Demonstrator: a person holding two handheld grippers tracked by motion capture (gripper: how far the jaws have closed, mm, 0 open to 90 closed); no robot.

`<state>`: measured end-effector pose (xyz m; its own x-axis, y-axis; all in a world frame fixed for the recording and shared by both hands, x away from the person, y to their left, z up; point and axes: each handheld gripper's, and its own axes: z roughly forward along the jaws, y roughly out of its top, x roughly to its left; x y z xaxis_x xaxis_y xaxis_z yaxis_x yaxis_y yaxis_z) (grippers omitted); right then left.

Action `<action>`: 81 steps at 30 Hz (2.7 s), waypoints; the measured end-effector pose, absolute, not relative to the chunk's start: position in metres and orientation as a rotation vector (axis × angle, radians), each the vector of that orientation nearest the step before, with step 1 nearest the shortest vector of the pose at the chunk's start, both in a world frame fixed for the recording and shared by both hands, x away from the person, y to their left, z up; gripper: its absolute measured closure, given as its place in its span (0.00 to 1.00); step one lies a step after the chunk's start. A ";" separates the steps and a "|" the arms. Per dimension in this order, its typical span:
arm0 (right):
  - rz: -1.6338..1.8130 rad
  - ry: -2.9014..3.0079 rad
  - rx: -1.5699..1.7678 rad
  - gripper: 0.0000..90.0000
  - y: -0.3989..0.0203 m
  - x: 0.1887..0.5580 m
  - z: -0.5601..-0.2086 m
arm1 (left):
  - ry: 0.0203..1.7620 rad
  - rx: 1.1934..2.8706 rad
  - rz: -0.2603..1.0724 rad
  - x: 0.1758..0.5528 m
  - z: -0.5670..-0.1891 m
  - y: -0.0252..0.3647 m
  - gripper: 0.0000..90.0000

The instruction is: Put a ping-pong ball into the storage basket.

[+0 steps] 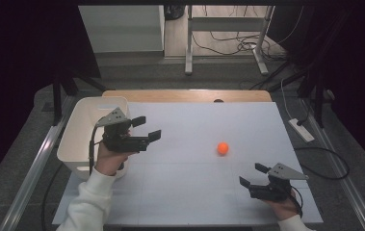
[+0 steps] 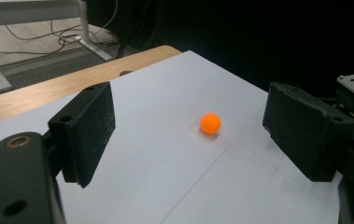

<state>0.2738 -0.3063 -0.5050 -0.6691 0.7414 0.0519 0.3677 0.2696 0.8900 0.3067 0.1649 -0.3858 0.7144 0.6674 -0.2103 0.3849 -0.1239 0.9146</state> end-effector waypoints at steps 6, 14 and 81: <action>1.368 2.173 1.005 0.18 -0.306 0.274 -0.505 | 0.839 1.751 0.293 0.307 -0.388 0.161 0.20; 1.365 2.170 1.007 0.18 -0.306 0.274 -0.505 | 0.826 1.769 0.285 0.308 -0.392 0.151 0.20; 1.360 2.154 1.021 0.18 -0.307 0.272 -0.505 | 0.781 1.954 0.149 0.345 -0.449 0.056 0.21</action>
